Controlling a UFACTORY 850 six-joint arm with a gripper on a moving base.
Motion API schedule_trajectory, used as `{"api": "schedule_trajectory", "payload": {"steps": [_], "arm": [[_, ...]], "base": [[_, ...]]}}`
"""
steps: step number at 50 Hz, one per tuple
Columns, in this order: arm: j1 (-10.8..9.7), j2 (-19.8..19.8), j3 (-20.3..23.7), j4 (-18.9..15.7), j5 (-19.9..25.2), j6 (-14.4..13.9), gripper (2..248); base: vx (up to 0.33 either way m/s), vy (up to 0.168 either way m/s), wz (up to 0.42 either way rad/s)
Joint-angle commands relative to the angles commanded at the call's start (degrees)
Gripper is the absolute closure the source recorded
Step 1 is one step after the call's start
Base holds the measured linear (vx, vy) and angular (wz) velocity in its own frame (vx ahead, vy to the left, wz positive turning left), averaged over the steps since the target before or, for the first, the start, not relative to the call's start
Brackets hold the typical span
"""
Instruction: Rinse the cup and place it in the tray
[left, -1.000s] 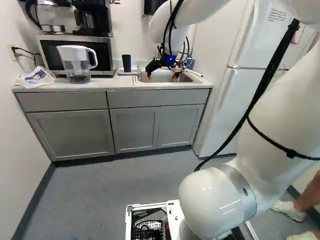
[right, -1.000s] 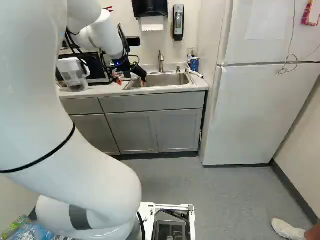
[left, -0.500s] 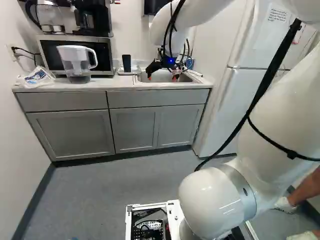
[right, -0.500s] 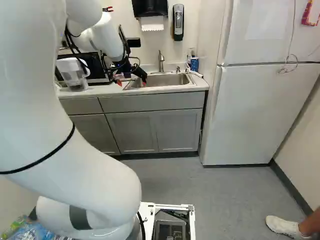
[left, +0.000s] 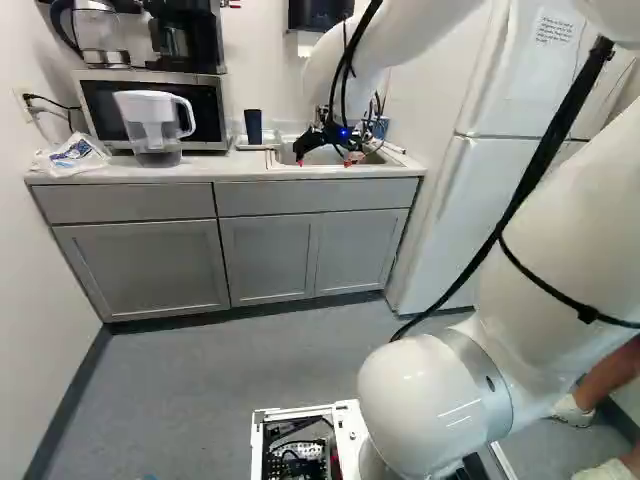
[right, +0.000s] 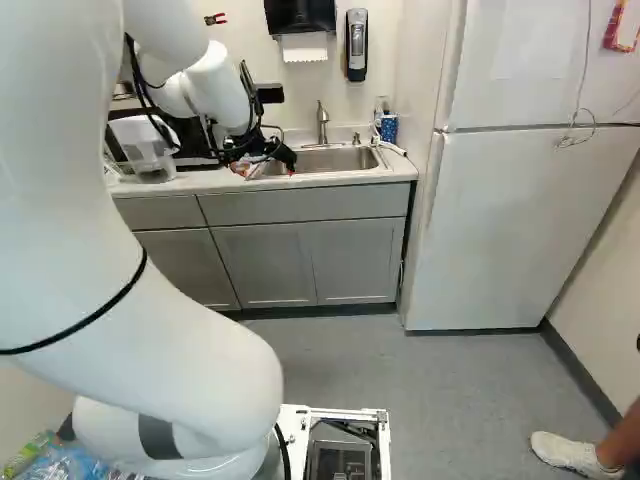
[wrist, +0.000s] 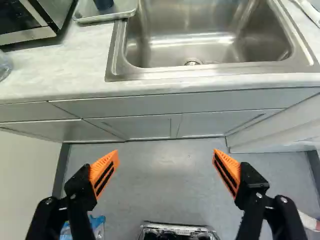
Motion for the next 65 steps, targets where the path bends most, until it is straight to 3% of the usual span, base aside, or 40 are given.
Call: {"api": "schedule_trajectory", "payload": {"steps": [32, 65], "arm": [[-1.7, 2.3, 10.2, 1.1, 14.5, -2.2, 3], [-4.3, 5.7, 25.4, 2.7, 36.1, -5.4, 3]], "base": [[0.0, 0.0, 0.0], [0.0, 0.0, 0.0]]}}
